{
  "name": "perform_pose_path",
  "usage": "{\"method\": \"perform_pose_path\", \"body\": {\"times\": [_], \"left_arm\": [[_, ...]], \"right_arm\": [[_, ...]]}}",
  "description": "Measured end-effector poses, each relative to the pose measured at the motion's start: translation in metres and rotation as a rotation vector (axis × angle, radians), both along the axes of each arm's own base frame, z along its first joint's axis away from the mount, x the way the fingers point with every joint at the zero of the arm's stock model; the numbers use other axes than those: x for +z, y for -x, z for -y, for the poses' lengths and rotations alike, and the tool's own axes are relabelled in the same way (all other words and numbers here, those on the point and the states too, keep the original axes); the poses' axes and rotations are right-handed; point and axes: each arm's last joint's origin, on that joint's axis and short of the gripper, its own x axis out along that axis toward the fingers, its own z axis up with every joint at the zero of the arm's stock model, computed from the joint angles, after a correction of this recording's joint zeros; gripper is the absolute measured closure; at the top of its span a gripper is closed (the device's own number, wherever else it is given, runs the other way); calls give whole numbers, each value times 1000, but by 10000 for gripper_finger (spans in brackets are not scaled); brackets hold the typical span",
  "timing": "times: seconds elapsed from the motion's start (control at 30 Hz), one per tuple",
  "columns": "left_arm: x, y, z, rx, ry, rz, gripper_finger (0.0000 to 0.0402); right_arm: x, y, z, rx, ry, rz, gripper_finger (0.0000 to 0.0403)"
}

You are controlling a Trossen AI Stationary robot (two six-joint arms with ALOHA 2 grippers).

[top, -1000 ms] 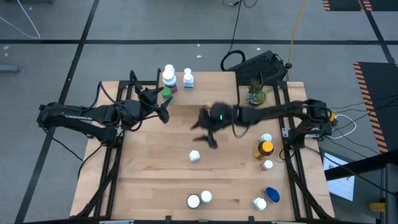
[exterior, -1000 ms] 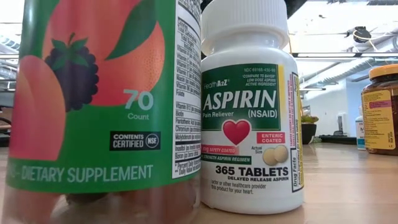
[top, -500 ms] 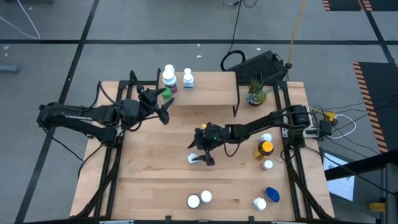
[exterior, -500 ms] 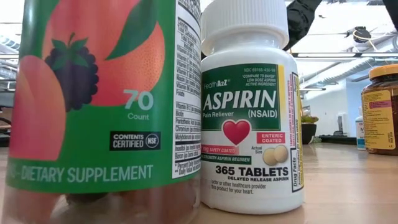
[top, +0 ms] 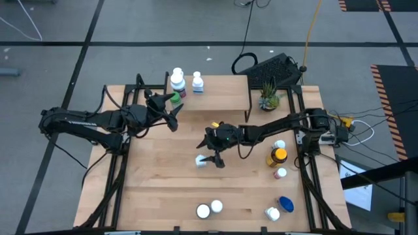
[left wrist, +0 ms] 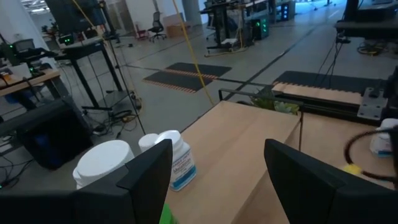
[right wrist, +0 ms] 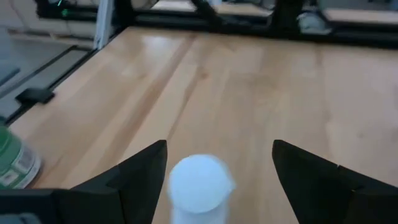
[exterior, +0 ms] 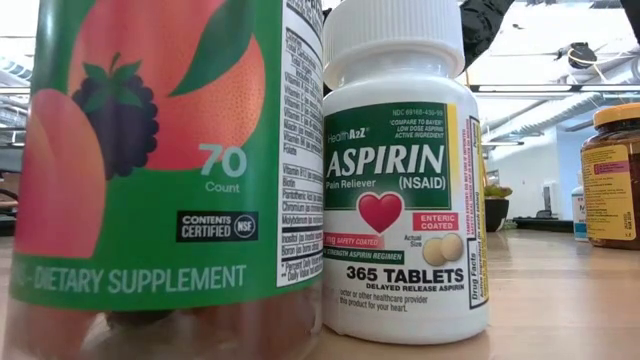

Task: Pick and place medicine bottles onto shelf by color
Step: Put the white pill bottle on the shelf

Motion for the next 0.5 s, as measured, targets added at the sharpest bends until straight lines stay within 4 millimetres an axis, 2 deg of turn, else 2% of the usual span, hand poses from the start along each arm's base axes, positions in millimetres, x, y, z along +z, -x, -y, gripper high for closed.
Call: {"method": "perform_pose_path", "body": {"times": [0.17,0.33,0.5], "left_arm": [[0,0,0,0,0,0,144],[0,0,0,0,0,4,144],[1,0,0,1,2,8,144]], "right_arm": [[-3,2,-4,11,-7,-37,119],[-15,-1,-16,32,8,-43,119],[-27,-6,-18,-20,39,-45,119]]}}
